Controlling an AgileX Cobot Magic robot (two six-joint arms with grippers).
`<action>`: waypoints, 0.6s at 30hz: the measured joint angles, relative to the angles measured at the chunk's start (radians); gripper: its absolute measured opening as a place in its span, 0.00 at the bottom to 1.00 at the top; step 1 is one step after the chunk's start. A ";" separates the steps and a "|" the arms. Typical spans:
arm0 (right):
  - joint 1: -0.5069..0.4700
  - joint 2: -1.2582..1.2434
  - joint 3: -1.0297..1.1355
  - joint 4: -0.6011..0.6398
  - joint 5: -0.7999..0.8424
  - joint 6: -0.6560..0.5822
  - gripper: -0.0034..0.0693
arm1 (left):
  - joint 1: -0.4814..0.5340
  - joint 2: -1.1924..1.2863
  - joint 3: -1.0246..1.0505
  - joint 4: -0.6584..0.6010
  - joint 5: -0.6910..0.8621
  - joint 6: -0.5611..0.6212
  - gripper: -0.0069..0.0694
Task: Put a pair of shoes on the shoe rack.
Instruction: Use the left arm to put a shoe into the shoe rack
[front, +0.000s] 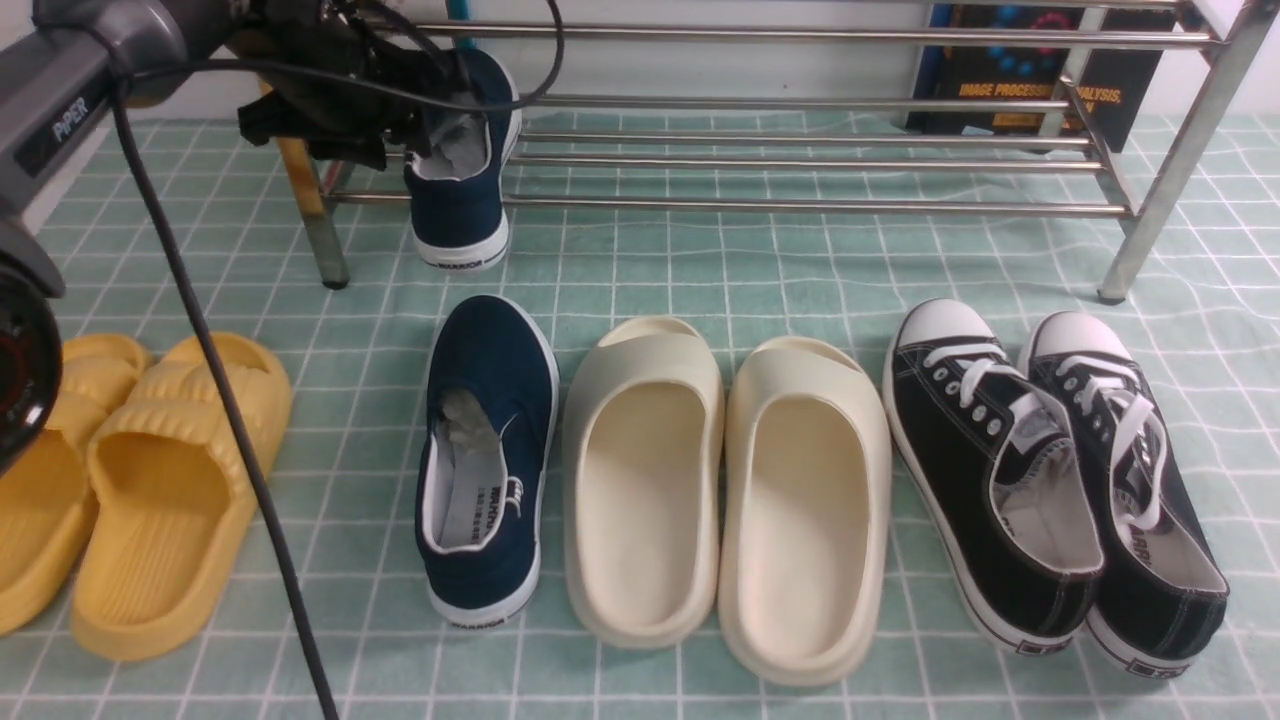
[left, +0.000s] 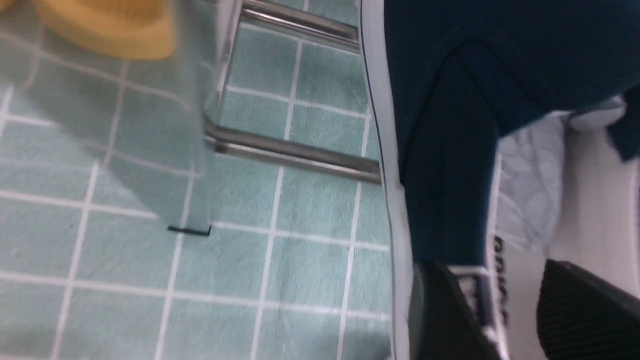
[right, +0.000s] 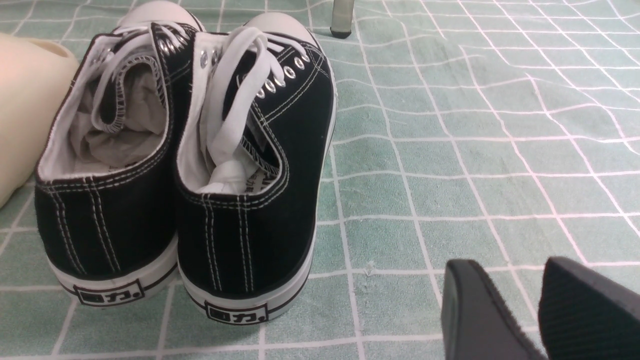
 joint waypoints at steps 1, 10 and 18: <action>0.000 0.000 0.000 0.000 0.000 0.000 0.38 | 0.000 -0.021 0.000 0.007 0.024 0.003 0.49; 0.000 0.000 0.000 0.000 0.000 0.000 0.38 | -0.022 -0.177 0.113 0.001 0.232 0.078 0.27; 0.000 0.000 0.000 0.000 0.000 0.000 0.38 | -0.123 -0.147 0.427 -0.037 -0.101 0.108 0.07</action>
